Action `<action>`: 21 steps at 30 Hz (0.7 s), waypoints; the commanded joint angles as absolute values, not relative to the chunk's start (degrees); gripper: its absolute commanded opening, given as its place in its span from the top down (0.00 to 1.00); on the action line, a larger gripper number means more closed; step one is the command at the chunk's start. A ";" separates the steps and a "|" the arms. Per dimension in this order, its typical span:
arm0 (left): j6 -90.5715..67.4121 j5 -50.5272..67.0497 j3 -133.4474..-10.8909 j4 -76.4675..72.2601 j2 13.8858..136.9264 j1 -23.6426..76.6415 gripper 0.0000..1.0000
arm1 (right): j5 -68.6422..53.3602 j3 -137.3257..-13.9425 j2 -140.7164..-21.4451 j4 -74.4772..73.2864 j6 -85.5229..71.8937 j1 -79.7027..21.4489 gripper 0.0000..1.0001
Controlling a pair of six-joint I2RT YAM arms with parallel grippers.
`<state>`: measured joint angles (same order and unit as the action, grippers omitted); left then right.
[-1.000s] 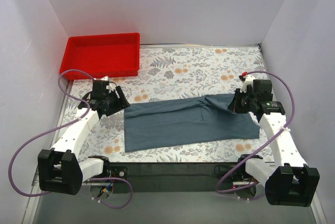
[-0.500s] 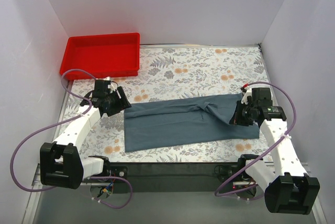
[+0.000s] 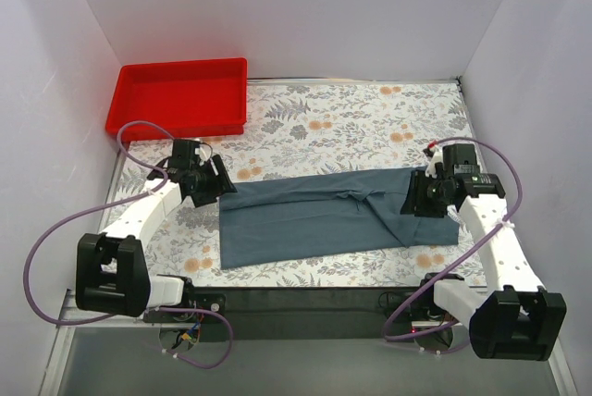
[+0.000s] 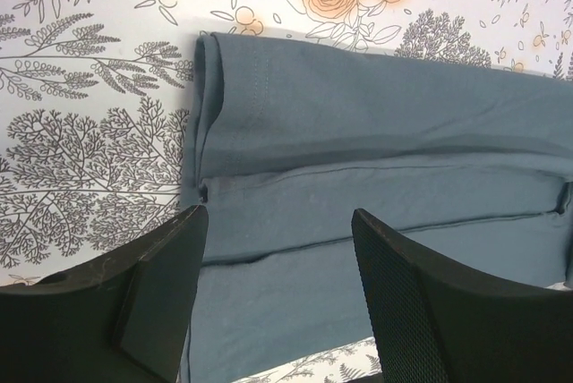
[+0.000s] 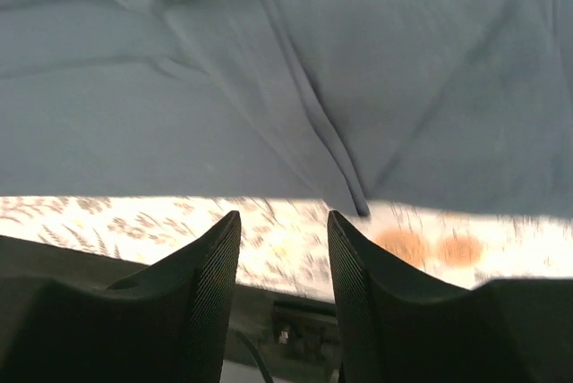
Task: Fold and stack the t-shirts
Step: Fold the tshirt
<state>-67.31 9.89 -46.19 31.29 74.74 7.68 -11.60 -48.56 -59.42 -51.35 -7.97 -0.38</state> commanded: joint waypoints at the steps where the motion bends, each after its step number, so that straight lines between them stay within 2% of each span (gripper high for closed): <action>1: -66.27 10.99 -49.57 30.06 75.85 8.43 0.39 | -19.49 -53.17 -62.91 -43.96 -5.71 -2.37 0.57; 6: -65.48 9.76 -54.65 29.27 80.49 12.03 0.41 | -21.00 -57.65 -71.18 -34.04 -6.94 -8.17 0.58; 12: -63.55 7.03 -60.11 29.36 87.79 17.13 0.48 | -21.45 -67.56 -86.38 -30.59 -5.89 -15.81 0.59; 21: -63.19 4.31 -59.86 31.20 92.90 20.74 0.50 | -20.48 -74.70 -102.65 -26.28 -7.82 -24.87 0.62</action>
<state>-64.10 6.35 -59.40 30.04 94.11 20.29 -20.08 -71.88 -100.57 -28.69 -7.31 -22.44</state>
